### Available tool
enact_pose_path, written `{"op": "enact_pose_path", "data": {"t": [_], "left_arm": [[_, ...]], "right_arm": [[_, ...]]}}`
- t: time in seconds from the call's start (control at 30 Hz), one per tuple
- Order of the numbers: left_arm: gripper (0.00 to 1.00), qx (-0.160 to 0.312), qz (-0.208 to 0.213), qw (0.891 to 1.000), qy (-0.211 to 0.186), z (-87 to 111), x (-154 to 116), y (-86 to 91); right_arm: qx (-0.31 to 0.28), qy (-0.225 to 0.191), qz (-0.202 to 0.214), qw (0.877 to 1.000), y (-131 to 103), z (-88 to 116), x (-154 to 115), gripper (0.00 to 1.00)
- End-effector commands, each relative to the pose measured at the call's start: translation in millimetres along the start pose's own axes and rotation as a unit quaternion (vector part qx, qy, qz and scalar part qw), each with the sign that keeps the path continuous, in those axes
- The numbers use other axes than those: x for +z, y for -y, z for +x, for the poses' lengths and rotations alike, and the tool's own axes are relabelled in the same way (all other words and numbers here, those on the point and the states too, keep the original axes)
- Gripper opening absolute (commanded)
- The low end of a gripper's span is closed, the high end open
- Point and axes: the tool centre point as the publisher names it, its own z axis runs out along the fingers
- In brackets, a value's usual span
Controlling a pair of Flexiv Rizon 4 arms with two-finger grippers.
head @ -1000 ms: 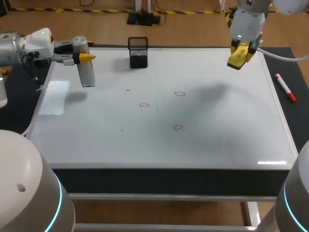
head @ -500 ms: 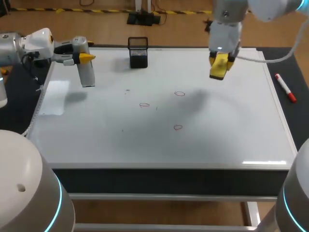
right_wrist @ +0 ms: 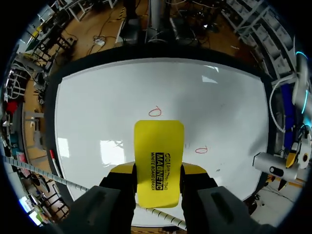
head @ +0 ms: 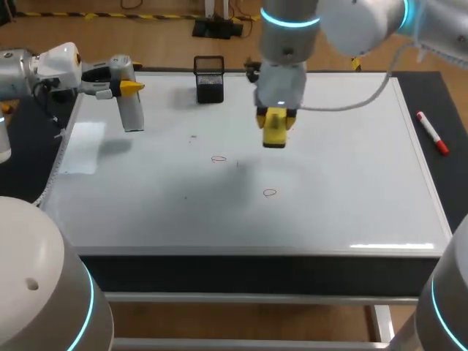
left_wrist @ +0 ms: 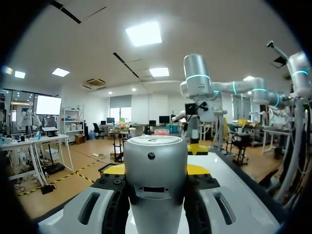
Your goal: Pick up the inspection probe, press it on each red-marked spot on the whiteboard one by one, put down the probe, pick up the eraser, and wipe off all the red marks.
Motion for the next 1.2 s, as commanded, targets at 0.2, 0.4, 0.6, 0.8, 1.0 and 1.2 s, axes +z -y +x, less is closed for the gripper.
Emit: {"op": "enact_pose_path", "data": {"t": [0.2,0.4,0.6,0.8,1.0,1.2], "left_arm": [[0.0,0.0,-0.001,1.0,-0.001,-0.4,-0.1,1.3],[0.0,0.0,-0.001,1.0,-0.001,-0.4,-0.1,1.3],[0.0,0.0,-0.001,1.0,-0.001,-0.4,-0.1,1.3],[0.0,0.0,-0.001,1.0,-0.001,-0.4,-0.1,1.3],[0.0,0.0,-0.001,1.0,-0.001,-0.4,-0.1,1.3],[0.0,0.0,-0.001,1.0,-0.001,-0.4,-0.1,1.3]], "right_arm": [[-0.041,-0.002,-0.004,0.999,-16.6,-55.9,23.2,0.0],[-0.03,0.021,-0.012,0.999,-8.1,-81.3,41.2,0.0],[-0.024,0.005,-0.006,1.0,3.0,-99.5,60.3,0.0],[-0.02,-0.025,0.002,0.999,6.4,-116.8,80.5,0.0],[-0.028,-0.035,0.019,0.999,9.0,-134.6,91.7,0.0],[-0.039,-0.016,0.037,0.998,10.5,-143.2,94.4,0.0]]}}
